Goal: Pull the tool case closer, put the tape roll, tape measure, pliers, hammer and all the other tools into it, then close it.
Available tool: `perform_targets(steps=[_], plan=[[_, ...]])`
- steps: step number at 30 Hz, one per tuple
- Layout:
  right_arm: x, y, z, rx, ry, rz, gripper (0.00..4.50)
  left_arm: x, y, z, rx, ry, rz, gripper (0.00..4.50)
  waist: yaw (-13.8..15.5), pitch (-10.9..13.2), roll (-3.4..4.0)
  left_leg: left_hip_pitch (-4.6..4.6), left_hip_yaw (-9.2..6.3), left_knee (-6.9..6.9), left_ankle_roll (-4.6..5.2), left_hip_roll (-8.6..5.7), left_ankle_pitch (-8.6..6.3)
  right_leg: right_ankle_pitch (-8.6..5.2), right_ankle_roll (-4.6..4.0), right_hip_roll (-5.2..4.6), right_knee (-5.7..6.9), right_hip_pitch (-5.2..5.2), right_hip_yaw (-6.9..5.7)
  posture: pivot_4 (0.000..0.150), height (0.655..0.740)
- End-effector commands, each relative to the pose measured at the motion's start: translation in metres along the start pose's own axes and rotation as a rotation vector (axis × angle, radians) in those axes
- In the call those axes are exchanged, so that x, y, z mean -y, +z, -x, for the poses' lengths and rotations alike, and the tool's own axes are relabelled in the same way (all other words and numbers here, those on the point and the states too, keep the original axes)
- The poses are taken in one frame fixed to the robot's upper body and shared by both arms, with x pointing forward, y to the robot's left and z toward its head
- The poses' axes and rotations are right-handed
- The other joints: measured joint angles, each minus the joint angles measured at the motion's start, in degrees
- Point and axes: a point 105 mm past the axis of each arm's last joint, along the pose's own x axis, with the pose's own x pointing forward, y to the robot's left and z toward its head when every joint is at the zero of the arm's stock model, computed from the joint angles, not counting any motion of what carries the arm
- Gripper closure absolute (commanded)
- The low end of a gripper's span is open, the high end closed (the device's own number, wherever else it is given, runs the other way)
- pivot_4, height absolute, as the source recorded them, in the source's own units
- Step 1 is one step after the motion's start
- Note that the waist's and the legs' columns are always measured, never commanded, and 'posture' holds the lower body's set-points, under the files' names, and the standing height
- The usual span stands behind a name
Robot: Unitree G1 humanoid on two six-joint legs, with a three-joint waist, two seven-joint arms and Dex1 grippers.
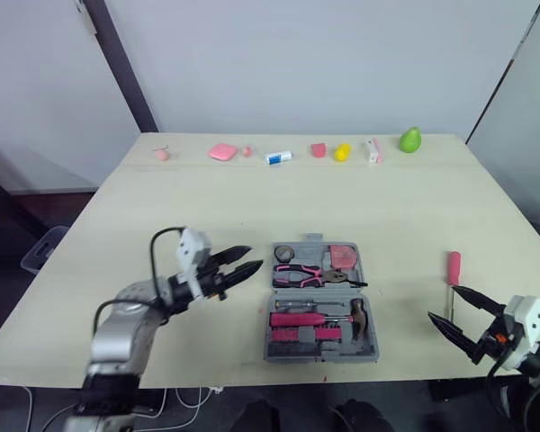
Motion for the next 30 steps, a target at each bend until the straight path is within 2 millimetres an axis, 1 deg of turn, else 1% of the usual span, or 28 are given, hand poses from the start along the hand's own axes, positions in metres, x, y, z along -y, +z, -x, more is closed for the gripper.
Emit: perform_targets(steps=[1, 2, 4, 8, 11, 15, 18, 21, 24, 26, 30], plan=[[0.012, -0.001, 0.012, -0.017, -0.08, 0.058, 0.0, -0.006, -0.002, 0.031, 0.002, 0.054, -0.038, 0.1, -0.2, 0.0, -0.01, 0.01, 0.02, 0.01, 0.0, 0.0, 0.0, 0.0, 0.0, 0.0, -0.01, 0.0, 0.0, 0.15, 0.74], [0.014, -0.003, 0.016, -0.026, -0.098, 0.056, 0.0, -0.008, -0.008, 0.042, -0.013, 0.081, -0.032, 0.01, -0.2, 0.0, -0.01, 0.04, 0.09, 0.0, 0.0, 0.01, 0.0, -0.01, -0.01, -0.02, 0.0, 0.01, 0.03, 0.15, 0.74], [0.014, -0.007, 0.023, -0.041, -0.117, 0.047, 0.0, -0.01, -0.017, 0.061, -0.034, 0.133, -0.015, 0.01, -0.4, 0.0, 0.02, 0.07, 0.11, 0.01, 0.0, 0.02, 0.0, -0.03, -0.06, -0.02, 0.0, 0.01, 0.03, 0.15, 0.74], [0.011, -0.013, 0.033, -0.057, -0.153, 0.013, 0.0, -0.008, -0.026, 0.085, -0.051, 0.215, 0.009, 0.01, -0.4, 0.0, 0.02, 0.1, 0.23, -0.02, 0.0, 0.09, 0.0, -0.09, -0.16, -0.03, -0.01, 0.0, 0.08, 0.15, 0.74], [0.006, -0.018, 0.041, -0.075, -0.179, -0.018, 0.0, -0.004, -0.028, 0.1, -0.053, 0.268, 0.024, 0.01, -0.5, 0.0, 0.0, 0.15, 0.33, -0.02, 0.0, 0.14, 0.0, -0.12, -0.21, -0.04, -0.01, 0.0, 0.14, 0.15, 0.74], [0.003, -0.022, 0.051, -0.09, -0.214, -0.055, 0.0, -0.002, -0.029, 0.111, -0.055, 0.314, 0.031, 0.01, -0.4, 0.0, 0.02, 0.15, 0.37, -0.02, 0.0, 0.21, -0.01, -0.13, -0.22, -0.06, -0.01, -0.01, 0.15, 0.15, 0.74], [0.002, -0.024, 0.054, -0.099, -0.229, -0.065, 0.0, 0.0, -0.03, 0.112, -0.058, 0.314, 0.033, 0.01, -0.4, -0.1, -0.02, 0.21, 0.48, -0.03, 0.0, 0.2, -0.01, -0.14, -0.21, -0.04, -0.02, -0.01, 0.2, 0.15, 0.74], [0.004, -0.022, 0.051, -0.094, -0.239, -0.059, 0.0, 0.001, -0.028, 0.108, -0.058, 0.29, 0.021, 0.01, -0.5, -0.1, -0.01, 0.24, 0.53, -0.04, 0.0, 0.2, -0.01, -0.14, -0.21, -0.03, -0.02, -0.01, 0.22, 0.15, 0.74], [0.01, -0.018, 0.04, -0.092, -0.267, -0.049, 0.0, 0.0, -0.018, 0.096, -0.043, 0.234, -0.013, 0.01, -0.5, -0.1, -0.01, 0.24, 0.54, -0.04, 0.0, 0.2, -0.01, -0.14, -0.22, -0.02, -0.02, -0.02, 0.22, 0.15, 0.74], [0.014, -0.015, 0.031, -0.084, -0.294, -0.069, 0.0, 0.007, -0.012, 0.086, -0.056, 0.141, -0.051, 0.01, -0.5, -0.1, 0.0, 0.24, 0.55, -0.04, 0.0, 0.2, -0.01, -0.14, -0.21, -0.02, -0.02, -0.01, 0.23, 0.15, 0.74], [0.024, -0.017, 0.015, -0.125, -0.361, -0.1, 0.0, 0.017, 0.006, 0.062, -0.034, -0.001, -0.106, 0.01, -0.4, -0.1, -0.01, 0.22, 0.57, -0.04, -0.01, 0.2, -0.01, -0.13, -0.23, 0.0, -0.01, -0.03, 0.25, 0.15, 0.74]])
